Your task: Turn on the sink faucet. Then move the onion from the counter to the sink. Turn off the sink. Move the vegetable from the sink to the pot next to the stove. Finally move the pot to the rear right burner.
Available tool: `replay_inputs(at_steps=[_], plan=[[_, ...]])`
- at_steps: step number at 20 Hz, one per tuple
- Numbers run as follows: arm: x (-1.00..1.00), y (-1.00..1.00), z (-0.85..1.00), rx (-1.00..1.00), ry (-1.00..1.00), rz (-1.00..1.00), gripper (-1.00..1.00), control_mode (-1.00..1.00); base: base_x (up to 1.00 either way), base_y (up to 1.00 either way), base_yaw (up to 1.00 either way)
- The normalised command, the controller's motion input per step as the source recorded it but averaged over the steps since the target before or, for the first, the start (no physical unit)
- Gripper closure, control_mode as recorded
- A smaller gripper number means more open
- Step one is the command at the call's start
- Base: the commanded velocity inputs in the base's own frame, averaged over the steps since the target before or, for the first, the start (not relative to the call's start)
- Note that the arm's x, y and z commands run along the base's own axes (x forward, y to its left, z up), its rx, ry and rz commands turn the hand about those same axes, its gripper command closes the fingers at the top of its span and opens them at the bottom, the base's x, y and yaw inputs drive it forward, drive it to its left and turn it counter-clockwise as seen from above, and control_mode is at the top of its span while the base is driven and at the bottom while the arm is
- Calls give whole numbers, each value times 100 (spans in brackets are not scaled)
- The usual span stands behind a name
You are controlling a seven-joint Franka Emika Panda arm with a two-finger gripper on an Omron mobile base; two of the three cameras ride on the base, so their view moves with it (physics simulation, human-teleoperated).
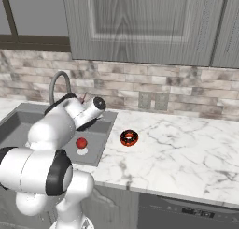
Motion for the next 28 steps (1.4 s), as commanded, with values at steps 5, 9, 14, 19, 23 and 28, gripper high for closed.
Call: replay_inputs(at_steps=[5, 9, 14, 19, 23, 28], plan=[[41, -5, 4, 21, 4, 5, -100, -100, 0, 0, 0], [21, 0, 23, 20, -6, 6, -100, -100, 0, 0, 0], [33, 0, 30, 14, -13, 5, -100, -100, 0, 0, 0], [42, 0, 20, 9, -8, 5, -100, -100, 0, 0, 0], [38, 0, 2, 7, -9, 2, -100, -100, 0, 0, 0], [33, 1, 0, 5, -12, 2, -100, -100, 0, 0, 0]])
